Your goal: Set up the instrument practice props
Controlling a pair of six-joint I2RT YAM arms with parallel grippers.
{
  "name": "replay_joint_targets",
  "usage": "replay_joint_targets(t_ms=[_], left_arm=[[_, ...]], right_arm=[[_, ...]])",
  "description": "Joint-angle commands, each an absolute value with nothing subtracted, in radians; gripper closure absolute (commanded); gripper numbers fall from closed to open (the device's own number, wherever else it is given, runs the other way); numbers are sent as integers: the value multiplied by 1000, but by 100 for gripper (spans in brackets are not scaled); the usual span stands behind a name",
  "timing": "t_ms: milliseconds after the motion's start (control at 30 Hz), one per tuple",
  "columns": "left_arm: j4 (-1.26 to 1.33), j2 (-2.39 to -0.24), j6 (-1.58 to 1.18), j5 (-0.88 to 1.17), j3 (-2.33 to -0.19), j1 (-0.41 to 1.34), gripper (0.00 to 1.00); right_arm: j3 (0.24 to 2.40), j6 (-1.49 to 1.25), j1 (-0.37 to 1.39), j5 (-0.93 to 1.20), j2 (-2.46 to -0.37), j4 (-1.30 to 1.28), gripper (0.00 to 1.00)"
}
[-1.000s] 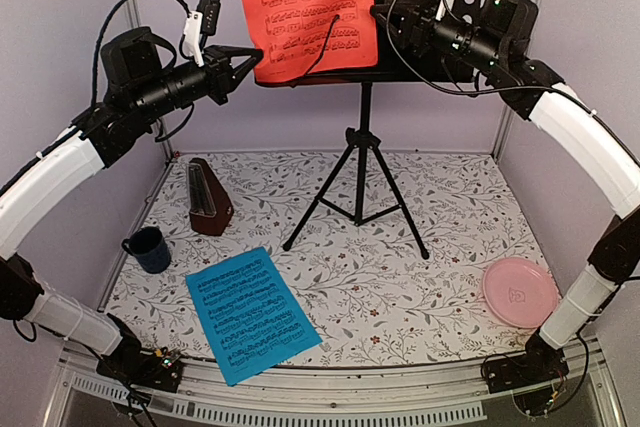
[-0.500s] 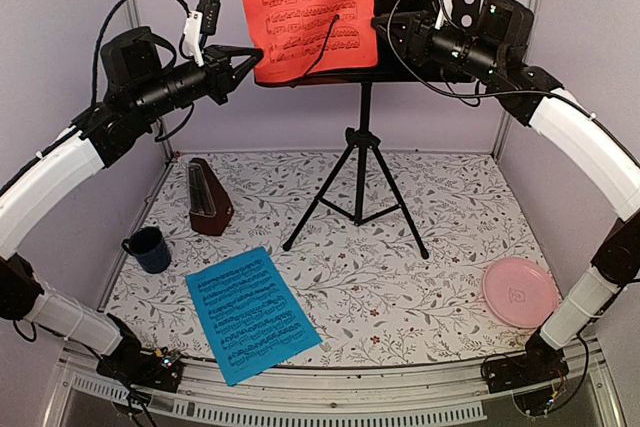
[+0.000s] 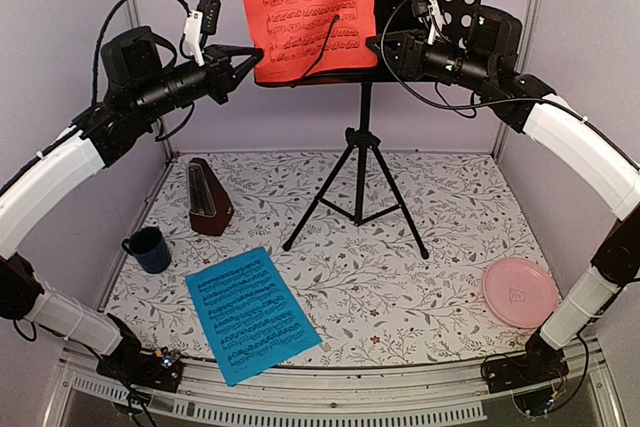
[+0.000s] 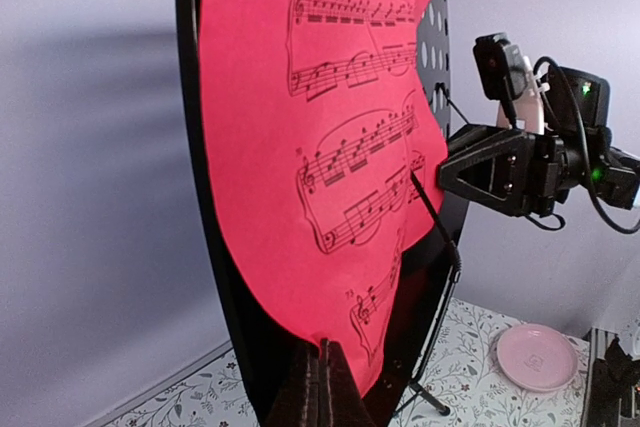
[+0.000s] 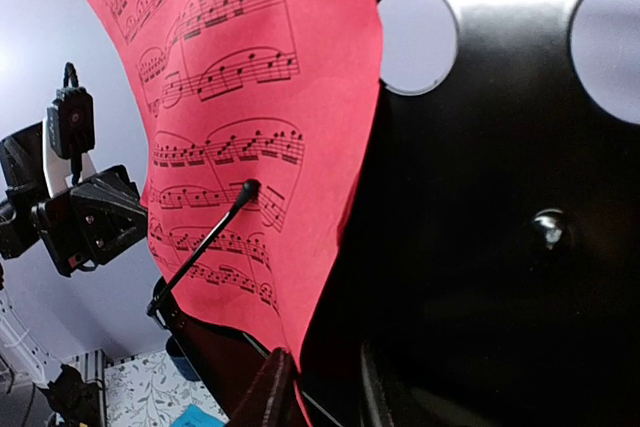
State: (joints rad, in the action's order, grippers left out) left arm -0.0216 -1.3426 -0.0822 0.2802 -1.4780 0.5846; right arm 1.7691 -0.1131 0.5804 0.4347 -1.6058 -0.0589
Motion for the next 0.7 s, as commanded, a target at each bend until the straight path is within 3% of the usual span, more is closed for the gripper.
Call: replay_joint_targets(t_ms=[0, 100, 667], left_arm=[[-5, -1349, -78, 288, -1505, 578, 100], [-5, -1345, -77, 280, -1503, 578, 100], [-8, -1346, -69, 236, -1503, 578, 100]], right_arm=[[1751, -126, 577, 444, -1598, -62, 88], [1749, -123, 575, 437, -1594, -63, 100], [1690, -95, 576, 351, -1553, -92, 100]])
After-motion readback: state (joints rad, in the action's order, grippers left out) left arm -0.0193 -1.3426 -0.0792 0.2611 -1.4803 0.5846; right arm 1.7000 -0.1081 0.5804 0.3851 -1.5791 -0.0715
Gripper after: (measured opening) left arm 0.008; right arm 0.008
